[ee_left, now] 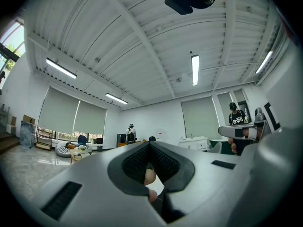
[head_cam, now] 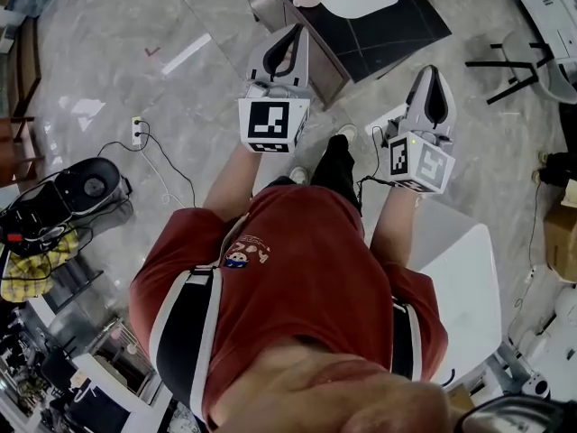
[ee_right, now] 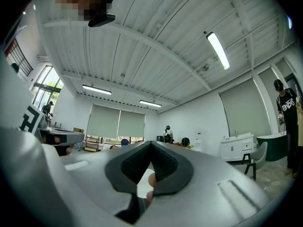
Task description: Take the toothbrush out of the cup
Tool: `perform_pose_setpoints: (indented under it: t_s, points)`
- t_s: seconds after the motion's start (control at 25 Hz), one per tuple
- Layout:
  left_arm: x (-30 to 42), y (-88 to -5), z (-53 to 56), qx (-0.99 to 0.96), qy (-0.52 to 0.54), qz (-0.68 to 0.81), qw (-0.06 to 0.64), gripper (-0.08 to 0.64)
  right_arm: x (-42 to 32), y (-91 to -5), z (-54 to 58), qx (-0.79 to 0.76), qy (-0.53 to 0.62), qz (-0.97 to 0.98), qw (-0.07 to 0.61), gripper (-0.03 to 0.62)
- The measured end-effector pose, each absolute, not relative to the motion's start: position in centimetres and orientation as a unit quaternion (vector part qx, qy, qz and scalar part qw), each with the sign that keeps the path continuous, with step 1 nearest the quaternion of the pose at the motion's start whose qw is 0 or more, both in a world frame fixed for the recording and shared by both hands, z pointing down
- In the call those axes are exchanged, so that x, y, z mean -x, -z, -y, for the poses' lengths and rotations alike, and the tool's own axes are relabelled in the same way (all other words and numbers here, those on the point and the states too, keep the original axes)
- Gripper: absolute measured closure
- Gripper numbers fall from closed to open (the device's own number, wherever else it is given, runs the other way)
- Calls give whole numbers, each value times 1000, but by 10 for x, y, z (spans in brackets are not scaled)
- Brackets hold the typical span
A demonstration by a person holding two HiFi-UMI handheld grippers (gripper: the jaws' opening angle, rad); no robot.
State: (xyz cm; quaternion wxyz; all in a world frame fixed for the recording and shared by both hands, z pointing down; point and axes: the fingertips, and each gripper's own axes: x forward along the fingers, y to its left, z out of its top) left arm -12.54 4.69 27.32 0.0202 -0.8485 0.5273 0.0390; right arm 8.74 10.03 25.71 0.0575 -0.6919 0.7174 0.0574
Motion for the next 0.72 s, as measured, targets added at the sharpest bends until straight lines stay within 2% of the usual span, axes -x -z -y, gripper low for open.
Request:
perform_pose_setpoints:
  t_s: [0.32, 0.72]
  points:
    - [88, -271, -8, 848, -35, -528, 26, 555, -124, -261, -55, 690, -52, -719, 66, 582]
    - [6, -266, 75, 844, -17, -535, 33, 555, -203, -267, 37, 681, -30, -727, 78, 581]
